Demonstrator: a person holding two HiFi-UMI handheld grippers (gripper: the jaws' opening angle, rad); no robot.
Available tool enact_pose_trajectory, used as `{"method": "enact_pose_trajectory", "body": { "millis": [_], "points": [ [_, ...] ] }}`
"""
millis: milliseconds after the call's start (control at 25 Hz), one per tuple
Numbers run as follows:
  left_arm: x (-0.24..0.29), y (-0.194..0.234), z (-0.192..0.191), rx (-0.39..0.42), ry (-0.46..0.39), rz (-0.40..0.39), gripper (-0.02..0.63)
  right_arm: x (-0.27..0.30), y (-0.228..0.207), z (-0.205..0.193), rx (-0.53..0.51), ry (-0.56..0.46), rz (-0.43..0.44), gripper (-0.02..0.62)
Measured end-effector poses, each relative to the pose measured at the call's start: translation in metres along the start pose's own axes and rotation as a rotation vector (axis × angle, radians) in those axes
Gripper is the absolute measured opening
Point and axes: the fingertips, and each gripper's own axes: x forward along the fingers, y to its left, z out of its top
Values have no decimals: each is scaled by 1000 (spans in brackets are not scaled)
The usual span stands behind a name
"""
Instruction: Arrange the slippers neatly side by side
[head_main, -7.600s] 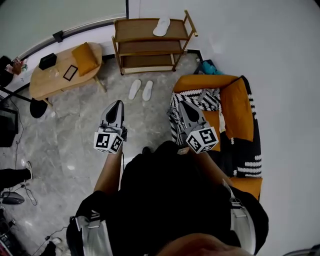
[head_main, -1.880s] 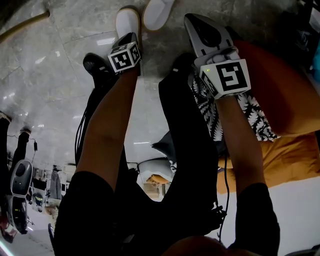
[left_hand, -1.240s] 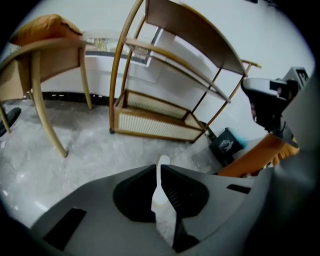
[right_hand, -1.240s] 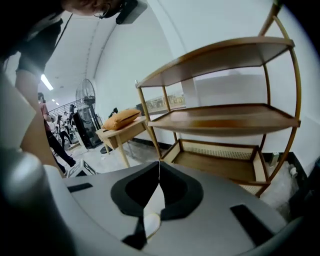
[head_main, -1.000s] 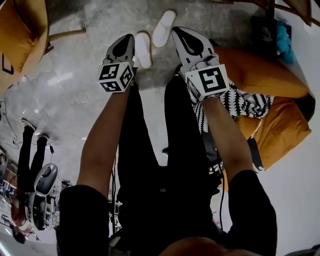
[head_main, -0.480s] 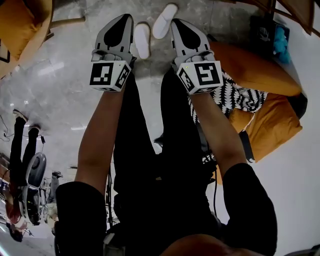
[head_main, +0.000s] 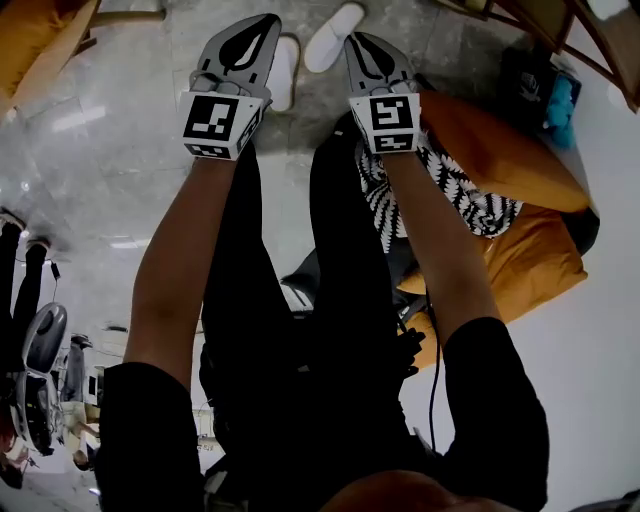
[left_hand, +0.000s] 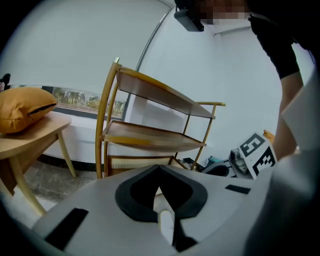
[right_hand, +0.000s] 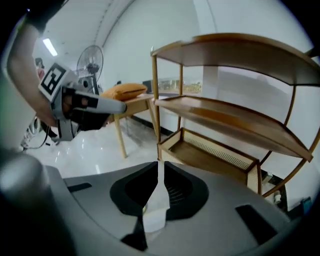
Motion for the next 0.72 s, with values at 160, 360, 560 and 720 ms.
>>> {"method": "enact_pose_trajectory", "body": {
  "millis": [160, 360, 560, 720],
  "points": [
    [5, 14, -33, 19, 20, -4, 15, 38, 15, -82, -198, 176, 110, 66],
    [30, 18, -76, 73, 24, -47, 15, 67, 20, -189, -470, 370, 245, 130],
    [52, 24, -103, 129, 14, -90, 15, 99, 20, -257, -666, 436, 325, 140],
    [69, 28, -122, 157, -4, -140, 15, 134, 20, -293, -883, 450, 405, 143]
  ]
}}
